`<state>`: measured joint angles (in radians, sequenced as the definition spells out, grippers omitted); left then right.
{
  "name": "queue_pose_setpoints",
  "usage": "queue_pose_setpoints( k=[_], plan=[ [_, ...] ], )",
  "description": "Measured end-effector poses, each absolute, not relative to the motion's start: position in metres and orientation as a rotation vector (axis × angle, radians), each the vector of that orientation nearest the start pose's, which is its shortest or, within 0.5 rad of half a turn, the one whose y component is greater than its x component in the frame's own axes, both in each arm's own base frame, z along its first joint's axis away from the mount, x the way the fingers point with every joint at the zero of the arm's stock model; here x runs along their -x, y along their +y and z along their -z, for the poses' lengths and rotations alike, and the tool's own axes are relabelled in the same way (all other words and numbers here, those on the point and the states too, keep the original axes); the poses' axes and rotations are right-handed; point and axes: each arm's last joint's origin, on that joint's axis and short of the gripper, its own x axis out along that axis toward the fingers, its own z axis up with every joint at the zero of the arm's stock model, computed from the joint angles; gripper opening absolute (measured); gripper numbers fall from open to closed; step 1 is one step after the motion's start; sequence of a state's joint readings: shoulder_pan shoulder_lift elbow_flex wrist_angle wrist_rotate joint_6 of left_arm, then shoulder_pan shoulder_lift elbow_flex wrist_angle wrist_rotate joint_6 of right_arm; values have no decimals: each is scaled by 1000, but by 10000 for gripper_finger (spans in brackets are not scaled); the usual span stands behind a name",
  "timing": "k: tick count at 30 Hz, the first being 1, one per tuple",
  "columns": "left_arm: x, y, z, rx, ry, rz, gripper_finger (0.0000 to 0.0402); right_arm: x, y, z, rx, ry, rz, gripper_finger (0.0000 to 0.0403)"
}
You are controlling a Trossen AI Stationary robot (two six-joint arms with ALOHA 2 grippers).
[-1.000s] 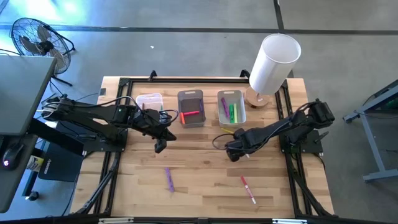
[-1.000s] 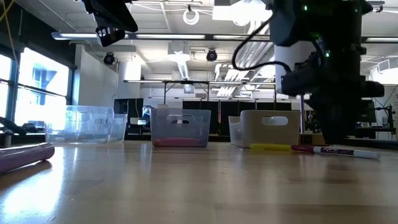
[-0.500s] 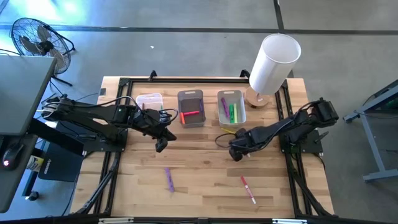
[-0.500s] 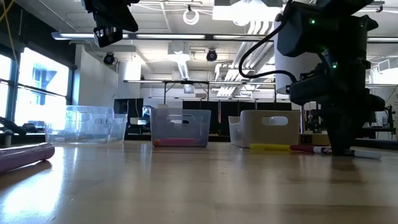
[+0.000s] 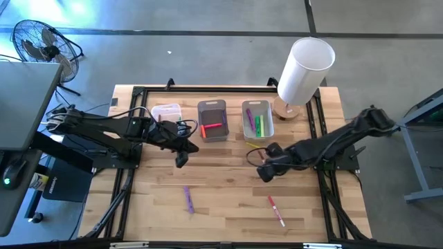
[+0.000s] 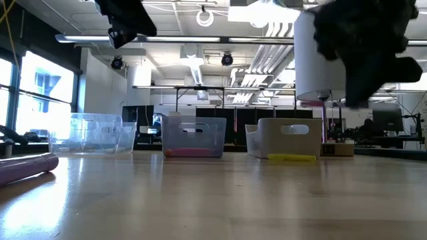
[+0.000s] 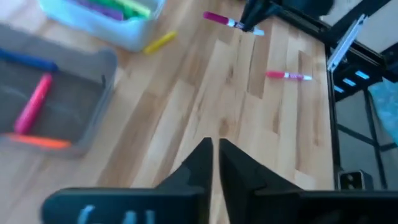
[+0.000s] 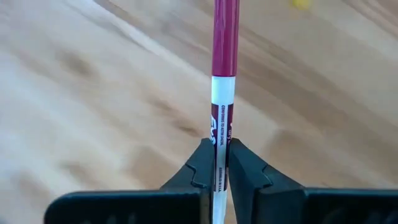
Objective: Pick & Place Markers
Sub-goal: Put the purple marker pen into the transparent bin
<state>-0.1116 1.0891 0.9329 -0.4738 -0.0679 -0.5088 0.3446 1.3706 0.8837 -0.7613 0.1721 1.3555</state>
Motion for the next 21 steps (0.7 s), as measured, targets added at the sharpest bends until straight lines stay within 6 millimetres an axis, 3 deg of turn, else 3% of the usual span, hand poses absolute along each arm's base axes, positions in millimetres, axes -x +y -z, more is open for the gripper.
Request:
queue_pose_setpoints(
  k=[5,11,16,21],
  plan=[
    [-245,-24,-301,368,520,-128,98,-228,84,-243,-779,696,587,15],
    [-282,-28,-306,349,273,-65,169,-247,84,-283,-601,297,441,15],
    [-299,-31,-321,362,80,8,181,-260,80,-307,-517,92,357,16],
    [-310,-32,-337,332,10,20,181,-264,74,-315,-490,37,320,15]
  ],
)
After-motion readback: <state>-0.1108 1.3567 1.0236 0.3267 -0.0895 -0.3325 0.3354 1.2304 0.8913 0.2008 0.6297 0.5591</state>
